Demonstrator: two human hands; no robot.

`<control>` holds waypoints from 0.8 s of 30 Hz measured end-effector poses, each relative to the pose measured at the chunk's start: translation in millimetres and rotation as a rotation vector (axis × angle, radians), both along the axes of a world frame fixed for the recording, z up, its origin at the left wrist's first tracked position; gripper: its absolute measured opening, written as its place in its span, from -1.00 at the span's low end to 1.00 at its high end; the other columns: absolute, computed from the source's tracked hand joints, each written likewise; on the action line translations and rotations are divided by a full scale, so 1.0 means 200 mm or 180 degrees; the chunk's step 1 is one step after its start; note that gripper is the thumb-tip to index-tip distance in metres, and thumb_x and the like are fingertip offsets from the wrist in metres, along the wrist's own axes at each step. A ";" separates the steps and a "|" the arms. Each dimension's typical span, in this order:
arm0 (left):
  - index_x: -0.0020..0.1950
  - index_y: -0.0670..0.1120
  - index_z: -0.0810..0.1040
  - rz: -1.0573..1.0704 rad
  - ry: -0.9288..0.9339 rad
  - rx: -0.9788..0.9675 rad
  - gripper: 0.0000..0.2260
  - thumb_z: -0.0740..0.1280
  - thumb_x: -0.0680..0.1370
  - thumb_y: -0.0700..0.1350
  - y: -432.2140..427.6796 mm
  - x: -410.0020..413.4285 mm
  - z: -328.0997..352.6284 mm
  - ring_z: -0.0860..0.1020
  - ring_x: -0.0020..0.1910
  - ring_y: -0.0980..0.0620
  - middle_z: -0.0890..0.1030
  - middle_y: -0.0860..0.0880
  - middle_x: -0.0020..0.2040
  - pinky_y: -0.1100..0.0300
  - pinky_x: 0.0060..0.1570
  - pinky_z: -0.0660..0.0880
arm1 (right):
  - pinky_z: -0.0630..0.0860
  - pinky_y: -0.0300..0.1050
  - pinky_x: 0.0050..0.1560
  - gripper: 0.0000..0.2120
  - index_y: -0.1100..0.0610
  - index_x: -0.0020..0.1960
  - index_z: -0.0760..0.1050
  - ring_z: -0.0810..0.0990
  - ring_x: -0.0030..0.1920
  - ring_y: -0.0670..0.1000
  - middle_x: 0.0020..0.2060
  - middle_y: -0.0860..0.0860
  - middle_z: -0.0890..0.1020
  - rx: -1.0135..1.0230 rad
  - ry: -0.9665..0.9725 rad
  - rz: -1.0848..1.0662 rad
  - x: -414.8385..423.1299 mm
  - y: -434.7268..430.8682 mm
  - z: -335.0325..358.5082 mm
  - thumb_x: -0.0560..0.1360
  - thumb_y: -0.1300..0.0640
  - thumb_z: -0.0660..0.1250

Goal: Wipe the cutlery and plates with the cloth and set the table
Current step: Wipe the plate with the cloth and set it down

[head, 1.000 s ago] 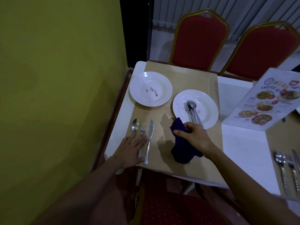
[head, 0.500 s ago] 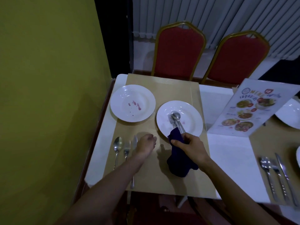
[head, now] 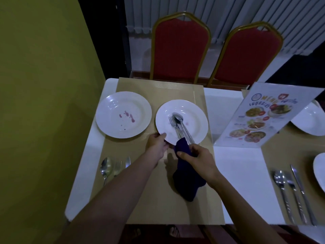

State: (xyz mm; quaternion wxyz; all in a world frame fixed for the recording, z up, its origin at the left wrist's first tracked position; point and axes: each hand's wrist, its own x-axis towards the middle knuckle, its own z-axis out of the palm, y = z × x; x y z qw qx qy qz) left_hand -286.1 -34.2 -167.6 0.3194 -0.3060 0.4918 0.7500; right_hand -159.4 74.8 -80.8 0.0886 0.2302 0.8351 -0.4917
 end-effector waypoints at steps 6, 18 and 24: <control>0.18 -0.15 0.50 0.1658 -0.0276 0.0099 -0.82 0.24 0.63 -0.10 -0.27 -0.14 0.04 0.57 0.15 -0.09 0.52 -0.13 0.35 0.12 0.06 0.54 | 0.60 -0.20 -0.21 -0.82 -0.13 -0.01 0.45 0.63 -0.15 -0.07 -0.07 -0.11 0.64 -0.0026 -0.0034 0.0051 -0.03 0.02 0.01 0.48 -0.07 0.43; 0.13 -0.14 0.54 0.0774 0.0786 0.0678 -0.67 0.07 0.52 -0.35 -0.67 0.42 0.52 0.59 -0.06 -0.10 0.66 -0.10 -0.04 0.08 -0.33 0.64 | 0.57 -0.13 -0.14 -0.74 -0.21 0.06 0.49 0.62 -0.07 -0.22 -0.02 -0.23 0.66 0.0334 0.1263 0.0496 -0.34 -0.26 0.53 0.40 -0.21 0.38; -0.12 -0.20 0.48 0.0412 0.0938 0.1042 -0.77 0.07 0.46 -0.39 -0.73 0.58 0.75 0.52 -0.22 -0.11 0.52 -0.18 -0.17 0.04 -0.30 0.62 | -0.21 0.18 0.52 -0.45 0.02 0.59 0.04 -0.21 0.58 0.05 0.60 -0.07 0.00 0.2388 0.0574 0.1905 -0.10 -0.44 0.43 0.66 -0.16 -0.08</control>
